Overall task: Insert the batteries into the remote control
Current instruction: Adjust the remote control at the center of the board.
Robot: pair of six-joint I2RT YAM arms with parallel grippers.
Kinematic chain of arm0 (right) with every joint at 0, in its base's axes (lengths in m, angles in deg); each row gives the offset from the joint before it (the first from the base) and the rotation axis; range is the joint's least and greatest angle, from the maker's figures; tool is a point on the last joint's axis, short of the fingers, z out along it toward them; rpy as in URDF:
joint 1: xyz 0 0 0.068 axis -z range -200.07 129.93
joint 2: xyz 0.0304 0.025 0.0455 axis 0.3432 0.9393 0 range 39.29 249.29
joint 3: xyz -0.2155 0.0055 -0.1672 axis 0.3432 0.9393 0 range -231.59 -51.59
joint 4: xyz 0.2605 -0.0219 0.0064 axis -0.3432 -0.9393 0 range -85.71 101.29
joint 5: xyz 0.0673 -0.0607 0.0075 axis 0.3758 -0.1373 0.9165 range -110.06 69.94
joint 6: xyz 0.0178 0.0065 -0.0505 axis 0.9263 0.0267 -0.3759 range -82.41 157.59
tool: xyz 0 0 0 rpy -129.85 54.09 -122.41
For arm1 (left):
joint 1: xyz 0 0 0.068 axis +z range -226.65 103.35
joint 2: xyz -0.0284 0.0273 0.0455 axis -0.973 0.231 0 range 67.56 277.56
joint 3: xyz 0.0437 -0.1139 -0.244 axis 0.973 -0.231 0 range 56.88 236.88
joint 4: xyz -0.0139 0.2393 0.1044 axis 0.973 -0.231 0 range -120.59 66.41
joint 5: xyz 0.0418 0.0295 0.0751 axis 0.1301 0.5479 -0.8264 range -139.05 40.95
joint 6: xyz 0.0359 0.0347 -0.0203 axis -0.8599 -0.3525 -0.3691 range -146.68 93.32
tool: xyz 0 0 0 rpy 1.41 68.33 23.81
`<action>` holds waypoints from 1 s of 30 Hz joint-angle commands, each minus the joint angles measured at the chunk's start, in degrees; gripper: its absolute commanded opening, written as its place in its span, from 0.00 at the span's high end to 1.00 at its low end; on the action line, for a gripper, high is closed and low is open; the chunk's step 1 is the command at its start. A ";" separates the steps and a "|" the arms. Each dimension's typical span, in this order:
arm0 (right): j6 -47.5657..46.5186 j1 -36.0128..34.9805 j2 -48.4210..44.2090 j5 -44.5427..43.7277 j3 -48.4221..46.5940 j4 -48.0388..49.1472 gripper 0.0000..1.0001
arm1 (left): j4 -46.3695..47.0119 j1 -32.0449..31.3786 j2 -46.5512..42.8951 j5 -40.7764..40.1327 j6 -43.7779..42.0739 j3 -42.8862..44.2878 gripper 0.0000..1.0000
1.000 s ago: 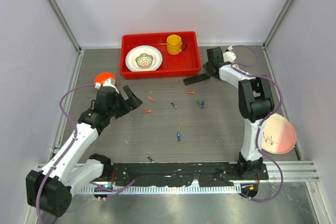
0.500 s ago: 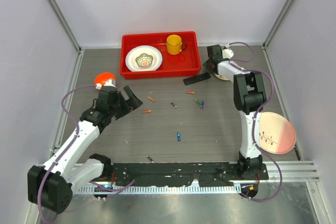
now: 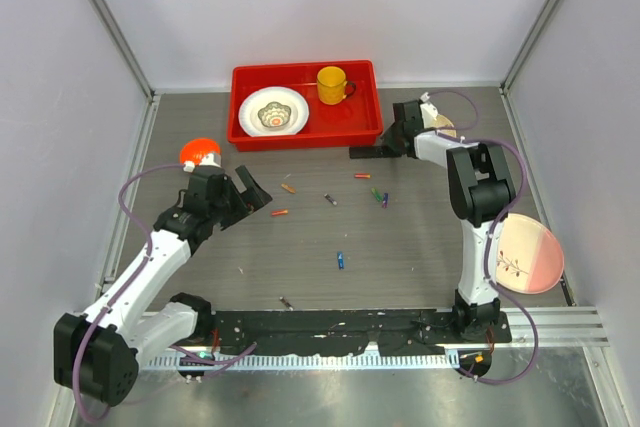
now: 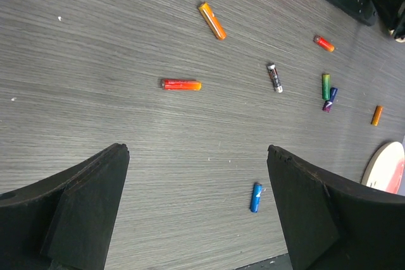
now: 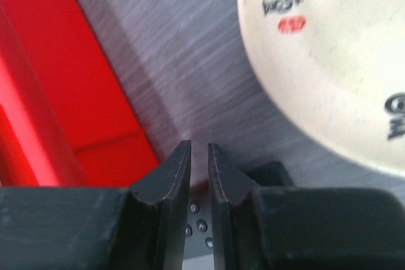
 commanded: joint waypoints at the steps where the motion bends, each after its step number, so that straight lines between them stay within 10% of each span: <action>1: -3.71 -2.01 -3.55 4.06 7.38 -1.83 0.77 | 2.28 0.04 -1.38 1.45 0.84 -0.22 0.06; 22: -6.43 -16.34 -17.44 -1.20 28.57 0.90 0.78 | 3.24 0.04 -3.23 4.44 1.98 -3.30 0.09; 30: -14.07 -18.10 -22.97 -4.02 25.94 -1.21 0.44 | 3.42 -0.04 -3.41 4.44 1.89 -3.47 0.10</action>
